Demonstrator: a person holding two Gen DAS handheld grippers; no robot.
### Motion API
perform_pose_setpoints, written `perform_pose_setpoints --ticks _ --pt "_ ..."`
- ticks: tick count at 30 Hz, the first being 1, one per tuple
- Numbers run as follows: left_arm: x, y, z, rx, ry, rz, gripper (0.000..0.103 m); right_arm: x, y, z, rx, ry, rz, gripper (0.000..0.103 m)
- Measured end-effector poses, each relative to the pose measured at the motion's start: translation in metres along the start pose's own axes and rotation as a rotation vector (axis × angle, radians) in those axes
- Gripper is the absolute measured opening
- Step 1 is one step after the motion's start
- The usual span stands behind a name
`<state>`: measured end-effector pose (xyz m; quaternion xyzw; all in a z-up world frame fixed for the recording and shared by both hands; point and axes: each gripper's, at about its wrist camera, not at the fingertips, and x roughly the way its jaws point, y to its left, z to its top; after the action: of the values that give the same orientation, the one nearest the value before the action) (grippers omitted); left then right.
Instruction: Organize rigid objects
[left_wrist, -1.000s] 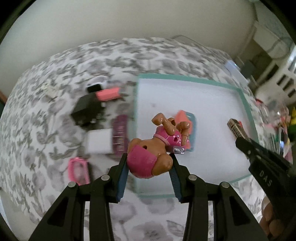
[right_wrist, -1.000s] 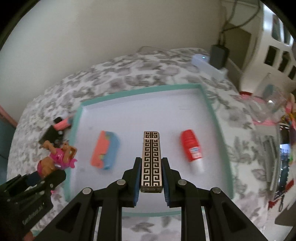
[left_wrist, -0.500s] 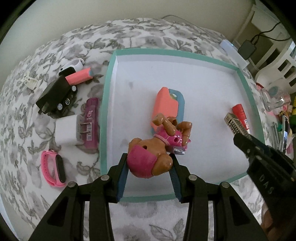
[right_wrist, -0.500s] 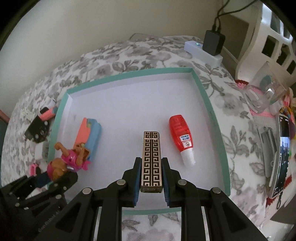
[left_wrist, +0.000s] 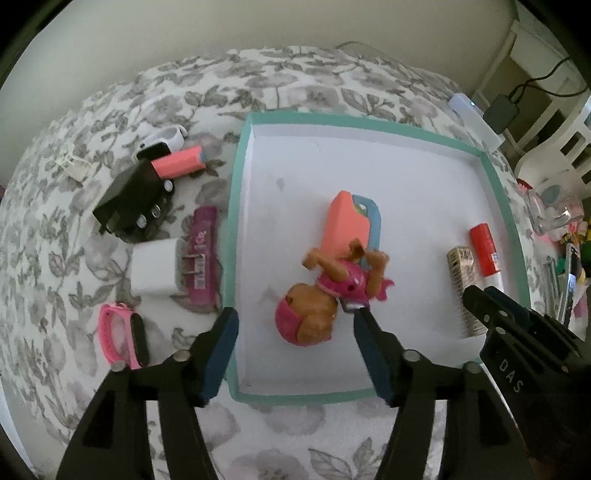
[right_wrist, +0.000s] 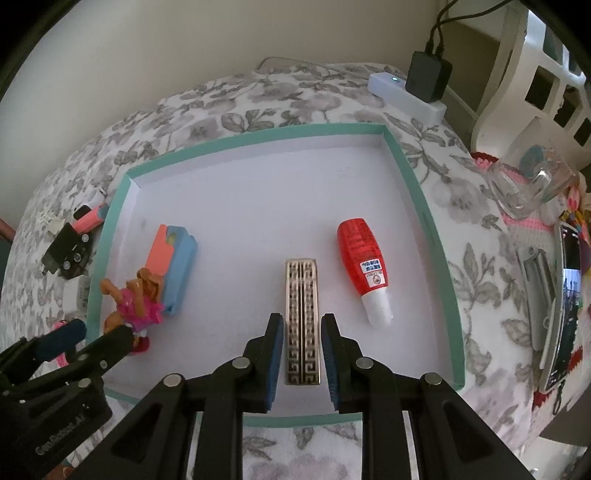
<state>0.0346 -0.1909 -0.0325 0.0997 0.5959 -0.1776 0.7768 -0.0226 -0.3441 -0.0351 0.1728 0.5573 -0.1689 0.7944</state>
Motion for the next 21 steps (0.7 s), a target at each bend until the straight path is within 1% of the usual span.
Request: perform_pose_setpoints --ticks 1,2,4,6,8,11,12,15,17,18,19,20,21 --pt "-0.001 0.000 0.000 -0.001 0.001 -0.003 0.066 0.000 0.000 0.000 0.002 -0.001 -0.001 0.041" --pt "-0.001 0.001 0.001 -0.004 0.002 -0.006 0.067 0.000 -0.001 0.000 0.005 -0.002 -0.002 0.046" --pt "0.000 0.002 0.001 -0.004 0.008 0.000 0.067 0.000 -0.001 0.000 0.007 -0.003 -0.005 0.046" --pt "-0.001 0.002 0.001 -0.003 0.008 0.007 0.068 0.001 -0.002 0.000 0.010 -0.004 -0.008 0.051" --pt "-0.001 0.003 0.002 -0.006 0.003 0.014 0.080 0.000 -0.003 0.000 0.016 -0.007 -0.011 0.062" --pt "-0.004 0.005 0.003 -0.006 -0.019 0.029 0.089 0.000 -0.005 0.001 0.030 -0.014 -0.007 0.068" --pt "-0.005 0.006 0.003 -0.007 -0.026 0.035 0.090 -0.001 -0.007 0.001 0.040 -0.017 -0.003 0.070" --pt "-0.006 0.013 0.004 -0.024 -0.033 0.064 0.090 0.000 -0.010 0.001 0.061 -0.020 0.010 0.081" --pt "-0.006 0.021 0.005 -0.054 -0.032 0.078 0.091 0.000 -0.011 0.001 0.069 -0.025 0.015 0.091" --pt "-0.007 0.025 0.006 -0.073 -0.033 0.078 0.091 -0.001 -0.011 0.001 0.072 -0.029 0.017 0.094" --pt "-0.007 0.028 0.007 -0.086 -0.034 0.076 0.091 -0.001 -0.012 0.001 0.074 -0.035 0.022 0.100" --pt "-0.008 0.033 0.007 -0.107 -0.036 0.072 0.091 -0.003 -0.012 0.002 0.077 -0.048 0.032 0.103" --pt "-0.009 0.037 0.008 -0.122 -0.039 0.070 0.091 -0.004 -0.012 0.003 0.078 -0.053 0.038 0.103"
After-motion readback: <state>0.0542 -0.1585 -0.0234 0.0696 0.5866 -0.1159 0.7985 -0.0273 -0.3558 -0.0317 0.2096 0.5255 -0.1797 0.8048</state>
